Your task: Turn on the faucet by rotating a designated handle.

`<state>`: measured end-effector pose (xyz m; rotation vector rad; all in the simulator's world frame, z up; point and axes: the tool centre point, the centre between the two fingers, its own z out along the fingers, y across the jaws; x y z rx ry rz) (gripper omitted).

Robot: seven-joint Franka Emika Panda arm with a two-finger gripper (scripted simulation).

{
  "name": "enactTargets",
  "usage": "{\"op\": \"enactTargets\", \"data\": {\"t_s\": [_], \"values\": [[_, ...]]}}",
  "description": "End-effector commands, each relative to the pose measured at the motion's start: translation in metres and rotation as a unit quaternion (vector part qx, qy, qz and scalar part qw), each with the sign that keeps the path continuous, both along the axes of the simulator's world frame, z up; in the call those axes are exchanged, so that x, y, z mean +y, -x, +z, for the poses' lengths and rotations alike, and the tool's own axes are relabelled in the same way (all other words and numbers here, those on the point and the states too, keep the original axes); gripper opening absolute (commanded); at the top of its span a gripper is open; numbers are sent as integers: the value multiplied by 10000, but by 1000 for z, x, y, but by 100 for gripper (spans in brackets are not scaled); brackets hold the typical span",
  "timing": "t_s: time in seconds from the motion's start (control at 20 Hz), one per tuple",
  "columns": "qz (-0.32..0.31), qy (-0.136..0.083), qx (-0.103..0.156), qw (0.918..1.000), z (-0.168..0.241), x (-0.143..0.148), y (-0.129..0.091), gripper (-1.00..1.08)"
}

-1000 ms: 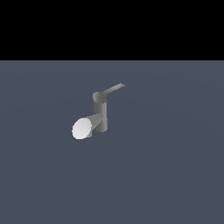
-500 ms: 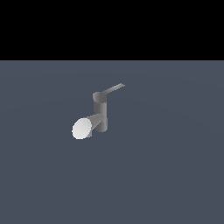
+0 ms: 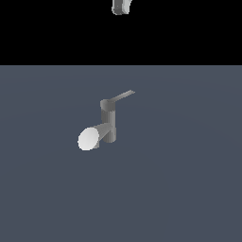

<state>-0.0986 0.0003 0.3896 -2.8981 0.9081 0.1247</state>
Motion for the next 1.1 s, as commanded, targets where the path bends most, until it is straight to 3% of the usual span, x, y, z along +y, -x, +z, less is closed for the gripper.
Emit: {"op": "enactTargets", "data": {"t_s": [0.0, 0.25, 0.5, 0.75, 1.05], "values": [[-388, -20, 41, 9992, -14, -1, -16, -100], [-1154, -10, 122, 9932, -43, -3, -46, -100], [-1919, 53, 189, 9812, -74, -7, -74, -100], [-2670, 163, 226, 9633, -108, -12, -99, -100], [-3529, 343, 215, 9348, -150, -20, -126, -100]]}}
